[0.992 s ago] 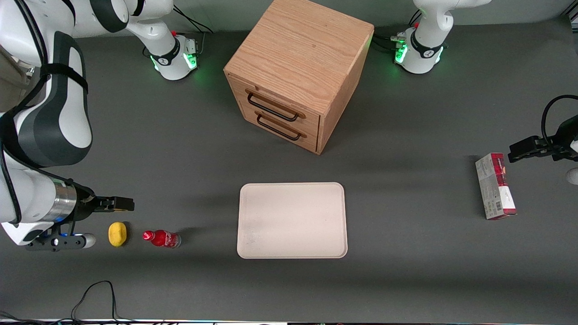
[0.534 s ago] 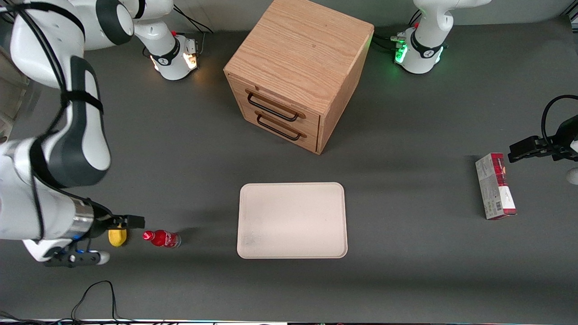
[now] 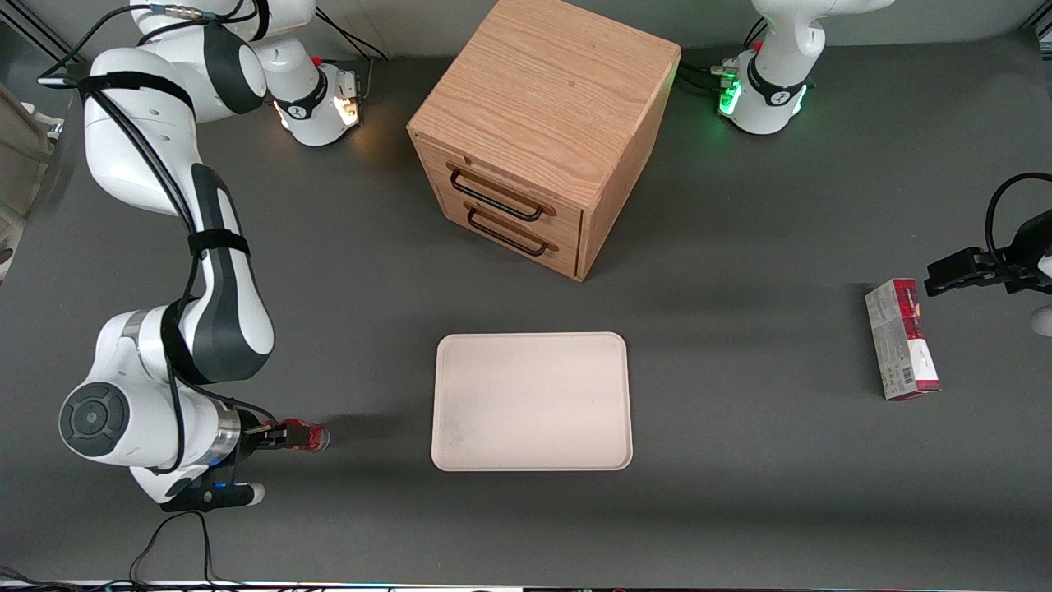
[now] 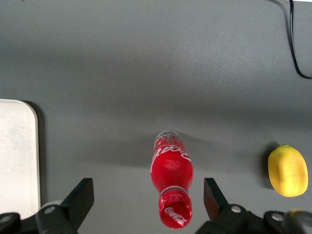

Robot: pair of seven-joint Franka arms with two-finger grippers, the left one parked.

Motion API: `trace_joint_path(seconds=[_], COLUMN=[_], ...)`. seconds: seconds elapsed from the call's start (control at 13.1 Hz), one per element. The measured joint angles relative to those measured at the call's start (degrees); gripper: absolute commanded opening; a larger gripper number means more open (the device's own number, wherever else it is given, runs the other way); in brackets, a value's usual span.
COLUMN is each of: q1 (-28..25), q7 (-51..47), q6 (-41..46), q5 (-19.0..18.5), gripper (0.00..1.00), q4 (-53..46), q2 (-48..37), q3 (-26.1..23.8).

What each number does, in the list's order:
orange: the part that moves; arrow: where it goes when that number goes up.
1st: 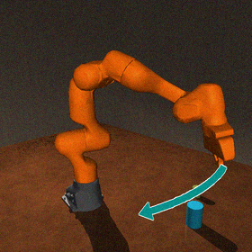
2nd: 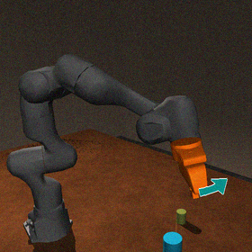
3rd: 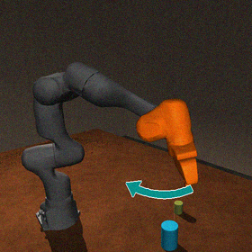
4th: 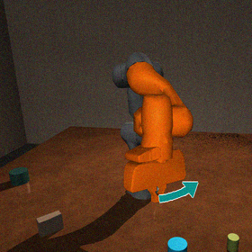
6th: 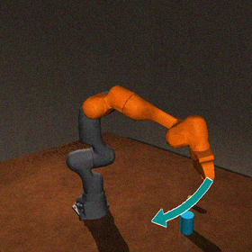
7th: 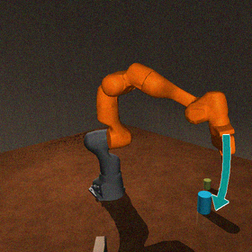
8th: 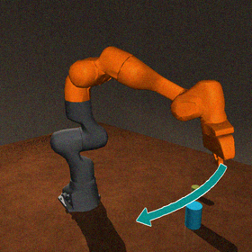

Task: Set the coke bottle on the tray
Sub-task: 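Lower the right gripper around the bottle's cap end, then close the right gripper on the bottle's cap end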

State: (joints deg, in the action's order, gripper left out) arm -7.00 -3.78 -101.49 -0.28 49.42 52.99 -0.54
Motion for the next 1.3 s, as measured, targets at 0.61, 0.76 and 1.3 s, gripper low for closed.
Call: trace_joint_path(seconds=[0.61,0.76,1.3], q1=[1.6,2.3,2.1], q7=[4.8,5.6,5.8], q6=[1.4,1.4,1.5], q5=[0.0,0.0,0.0], gripper=[0.99,0.99,0.94], q4=[3.2,4.2,4.7], q2=[0.2,0.1,-1.1], q3=[0.1,0.1,0.0])
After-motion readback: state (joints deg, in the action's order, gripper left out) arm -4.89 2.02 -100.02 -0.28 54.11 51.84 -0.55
